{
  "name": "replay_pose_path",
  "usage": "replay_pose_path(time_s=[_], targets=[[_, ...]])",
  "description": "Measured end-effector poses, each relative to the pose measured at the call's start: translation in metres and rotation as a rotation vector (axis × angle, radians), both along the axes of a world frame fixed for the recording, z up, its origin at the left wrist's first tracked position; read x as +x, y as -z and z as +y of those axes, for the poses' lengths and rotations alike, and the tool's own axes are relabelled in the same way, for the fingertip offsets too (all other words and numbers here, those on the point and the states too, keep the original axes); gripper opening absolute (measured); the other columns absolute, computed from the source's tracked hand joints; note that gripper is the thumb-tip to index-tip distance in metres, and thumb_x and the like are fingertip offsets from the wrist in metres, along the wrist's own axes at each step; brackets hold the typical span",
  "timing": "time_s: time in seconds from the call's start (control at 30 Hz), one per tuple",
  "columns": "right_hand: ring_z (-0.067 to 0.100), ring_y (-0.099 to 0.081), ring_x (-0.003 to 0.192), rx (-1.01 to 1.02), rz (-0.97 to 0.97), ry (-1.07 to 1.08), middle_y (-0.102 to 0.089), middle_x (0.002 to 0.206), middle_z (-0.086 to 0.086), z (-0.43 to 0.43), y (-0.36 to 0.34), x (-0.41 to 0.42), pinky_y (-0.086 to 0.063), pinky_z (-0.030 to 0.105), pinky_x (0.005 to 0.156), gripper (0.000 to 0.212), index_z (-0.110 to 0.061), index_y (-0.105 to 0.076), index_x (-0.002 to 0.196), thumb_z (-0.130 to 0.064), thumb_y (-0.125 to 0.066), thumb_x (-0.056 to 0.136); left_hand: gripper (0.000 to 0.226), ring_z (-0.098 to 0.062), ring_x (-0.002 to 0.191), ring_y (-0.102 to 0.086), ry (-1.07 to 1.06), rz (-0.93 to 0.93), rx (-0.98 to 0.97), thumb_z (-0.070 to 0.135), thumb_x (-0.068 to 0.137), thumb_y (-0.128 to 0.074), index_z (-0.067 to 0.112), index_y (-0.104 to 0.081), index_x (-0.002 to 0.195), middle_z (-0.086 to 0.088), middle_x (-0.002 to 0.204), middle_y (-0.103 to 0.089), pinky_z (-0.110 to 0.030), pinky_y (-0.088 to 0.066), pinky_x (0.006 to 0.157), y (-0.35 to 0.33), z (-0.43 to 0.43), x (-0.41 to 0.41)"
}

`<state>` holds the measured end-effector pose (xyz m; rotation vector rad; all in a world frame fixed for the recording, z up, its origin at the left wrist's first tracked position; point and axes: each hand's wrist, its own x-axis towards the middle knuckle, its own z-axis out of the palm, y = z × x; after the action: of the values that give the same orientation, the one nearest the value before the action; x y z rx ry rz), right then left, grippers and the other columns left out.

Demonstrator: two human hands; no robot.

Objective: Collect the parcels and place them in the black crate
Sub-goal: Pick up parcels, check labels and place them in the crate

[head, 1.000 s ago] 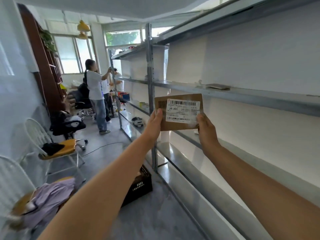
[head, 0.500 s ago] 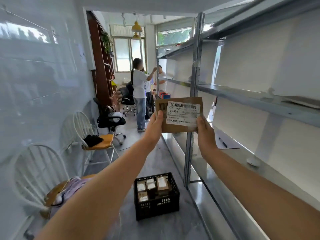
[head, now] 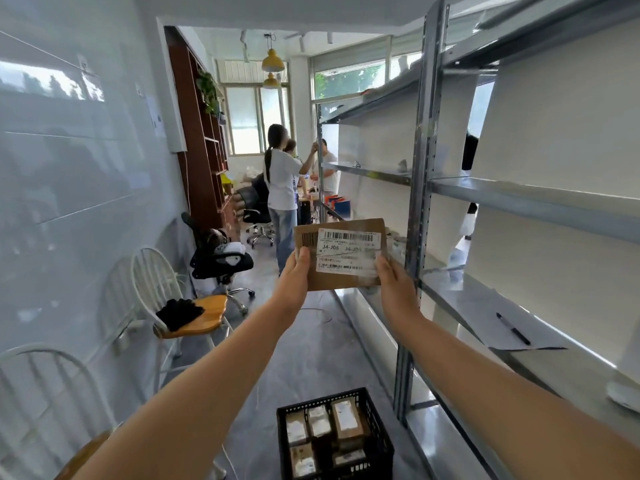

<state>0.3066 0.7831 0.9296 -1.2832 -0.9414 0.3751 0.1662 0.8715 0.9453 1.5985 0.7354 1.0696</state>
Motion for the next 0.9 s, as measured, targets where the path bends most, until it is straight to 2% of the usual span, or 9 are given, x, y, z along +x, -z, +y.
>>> replay_pose_path(time_s=[0.13, 0.23, 0.3, 0.37, 0.43, 0.53, 0.67, 0.8, 0.9], targets=[[0.006, -0.057, 0.089, -0.04, 0.064, 0.018, -0.061, 0.11, 0.005, 0.05, 0.016, 0.006, -0.041, 0.0, 0.063, 0.027, -0.016, -0.057, 0.116, -0.027, -0.037, 0.101, 0.038, -0.005, 0.101, -0.057, 0.042, 0.014, -0.029, 0.033, 0.105, -0.021, 0.018, -0.051, 0.123, 0.001, 0.117, -0.061, -0.013, -0.041, 0.081, 0.018, 0.056, 0.009], [0.016, -0.056, 0.106, -0.101, 0.103, 0.015, -0.06, 0.119, 0.006, 0.083, 0.037, 0.011, -0.041, 0.017, 0.085, 0.037, -0.012, -0.052, 0.131, -0.028, -0.038, 0.1, 0.04, -0.004, 0.101, -0.056, 0.055, 0.034, -0.089, 0.034, 0.104, -0.022, 0.015, -0.049, 0.127, 0.0, 0.12, -0.06, -0.01, -0.041, 0.074, 0.038, 0.087, 0.011], [0.017, -0.058, 0.106, -0.126, 0.115, -0.011, -0.062, 0.114, 0.004, 0.107, 0.05, 0.012, -0.044, 0.025, 0.089, 0.032, -0.017, -0.055, 0.125, -0.028, -0.038, 0.1, 0.039, 0.0, 0.097, -0.056, 0.047, 0.032, -0.114, 0.032, 0.105, -0.023, 0.014, -0.048, 0.129, 0.003, 0.116, -0.061, -0.006, -0.044, 0.07, 0.052, 0.105, 0.007], [0.011, -0.06, 0.101, -0.139, 0.104, -0.022, -0.064, 0.108, -0.002, 0.131, 0.062, 0.011, -0.045, 0.02, 0.085, 0.026, -0.025, -0.056, 0.119, -0.029, -0.038, 0.1, 0.037, 0.005, 0.093, -0.055, 0.033, 0.028, -0.137, 0.031, 0.105, -0.024, 0.015, -0.048, 0.128, 0.007, 0.111, -0.061, -0.004, -0.045, 0.068, 0.062, 0.125, 0.004], [0.003, -0.059, 0.097, -0.158, 0.082, -0.027, -0.064, 0.105, -0.008, 0.154, 0.076, 0.012, -0.043, 0.015, 0.081, 0.028, -0.026, -0.058, 0.117, -0.033, -0.037, 0.1, 0.036, 0.003, 0.097, -0.055, 0.02, 0.024, -0.161, 0.03, 0.105, -0.023, 0.017, -0.048, 0.127, 0.005, 0.113, -0.061, -0.009, -0.043, 0.075, 0.074, 0.146, 0.003], [0.005, -0.06, 0.097, -0.237, 0.073, -0.058, -0.065, 0.103, -0.01, 0.188, 0.099, 0.018, -0.044, 0.019, 0.081, 0.033, -0.023, -0.059, 0.117, -0.038, -0.037, 0.098, 0.035, 0.005, 0.098, -0.054, -0.014, 0.05, -0.176, 0.031, 0.105, -0.022, 0.021, -0.047, 0.128, 0.011, 0.111, -0.06, -0.008, -0.042, 0.077, 0.094, 0.173, 0.004], [-0.005, -0.056, 0.087, -0.299, 0.093, -0.058, -0.061, 0.093, -0.022, 0.23, 0.128, 0.036, -0.04, 0.005, 0.063, 0.028, -0.032, -0.058, 0.115, -0.041, -0.038, 0.097, 0.037, -0.001, 0.103, -0.056, -0.054, 0.076, -0.232, 0.03, 0.105, -0.023, 0.018, -0.048, 0.13, 0.005, 0.118, -0.061, -0.012, -0.041, 0.086, 0.119, 0.211, 0.021], [0.012, -0.056, 0.103, -0.344, 0.082, -0.083, -0.063, 0.114, -0.005, 0.282, 0.138, 0.066, -0.041, 0.025, 0.085, 0.039, -0.026, -0.056, 0.125, -0.044, -0.038, 0.096, 0.032, 0.007, 0.094, -0.055, -0.084, 0.089, -0.276, 0.029, 0.105, -0.023, 0.02, -0.049, 0.121, 0.012, 0.109, -0.061, -0.008, -0.045, 0.08, 0.126, 0.252, 0.048], [0.011, -0.057, 0.105, -0.353, 0.058, -0.124, -0.064, 0.109, -0.01, 0.321, 0.134, 0.085, -0.043, 0.03, 0.09, 0.03, -0.039, -0.06, 0.115, -0.044, -0.038, 0.095, 0.04, -0.009, 0.11, -0.055, -0.116, 0.102, -0.292, 0.03, 0.105, -0.022, 0.012, -0.047, 0.132, 0.001, 0.123, -0.059, -0.015, -0.039, 0.087, 0.125, 0.288, 0.063]])
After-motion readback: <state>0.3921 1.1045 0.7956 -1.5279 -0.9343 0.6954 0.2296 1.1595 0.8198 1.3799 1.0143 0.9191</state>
